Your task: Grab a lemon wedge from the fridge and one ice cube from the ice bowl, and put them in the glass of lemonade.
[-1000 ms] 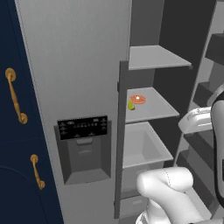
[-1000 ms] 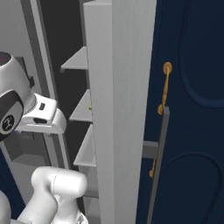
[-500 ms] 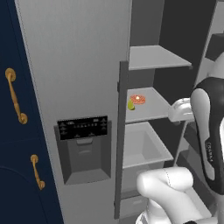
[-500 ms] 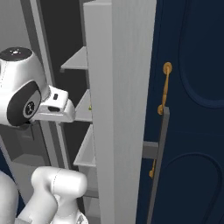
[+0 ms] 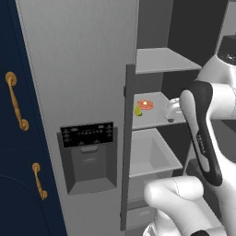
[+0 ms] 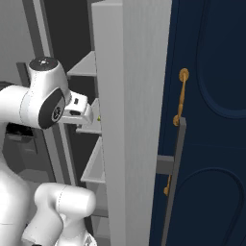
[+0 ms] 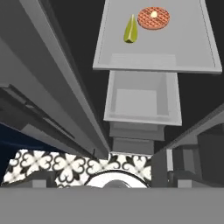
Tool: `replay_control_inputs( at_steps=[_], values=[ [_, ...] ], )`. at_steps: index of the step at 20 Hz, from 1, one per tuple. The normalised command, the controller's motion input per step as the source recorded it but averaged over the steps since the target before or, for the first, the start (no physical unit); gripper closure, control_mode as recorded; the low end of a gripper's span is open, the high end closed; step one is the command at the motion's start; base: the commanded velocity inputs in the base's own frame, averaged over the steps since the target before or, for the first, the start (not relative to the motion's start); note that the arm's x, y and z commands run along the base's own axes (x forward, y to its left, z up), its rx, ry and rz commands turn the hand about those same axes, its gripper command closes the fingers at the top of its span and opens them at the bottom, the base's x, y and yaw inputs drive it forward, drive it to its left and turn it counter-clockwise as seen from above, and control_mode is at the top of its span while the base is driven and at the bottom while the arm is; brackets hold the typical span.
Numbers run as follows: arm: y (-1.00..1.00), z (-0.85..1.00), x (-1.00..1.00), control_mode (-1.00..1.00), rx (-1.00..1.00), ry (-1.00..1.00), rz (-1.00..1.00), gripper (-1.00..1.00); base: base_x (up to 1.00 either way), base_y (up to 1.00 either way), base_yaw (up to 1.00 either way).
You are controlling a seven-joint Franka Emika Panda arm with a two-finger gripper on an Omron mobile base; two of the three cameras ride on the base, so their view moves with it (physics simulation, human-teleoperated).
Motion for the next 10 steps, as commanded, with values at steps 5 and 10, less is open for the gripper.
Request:
replay_control_inputs(
  at_steps=[5,10],
  values=[
    [0.06,-0.15,0.6,-1.0,0.0,-0.08,0.01,-1.0,0.0,0.0,0.0],
    [-0.01,-0.22,0.64,-1.0,0.0,-0.02,0.05,-1.0,0.0,0.0,0.0]
  ],
)
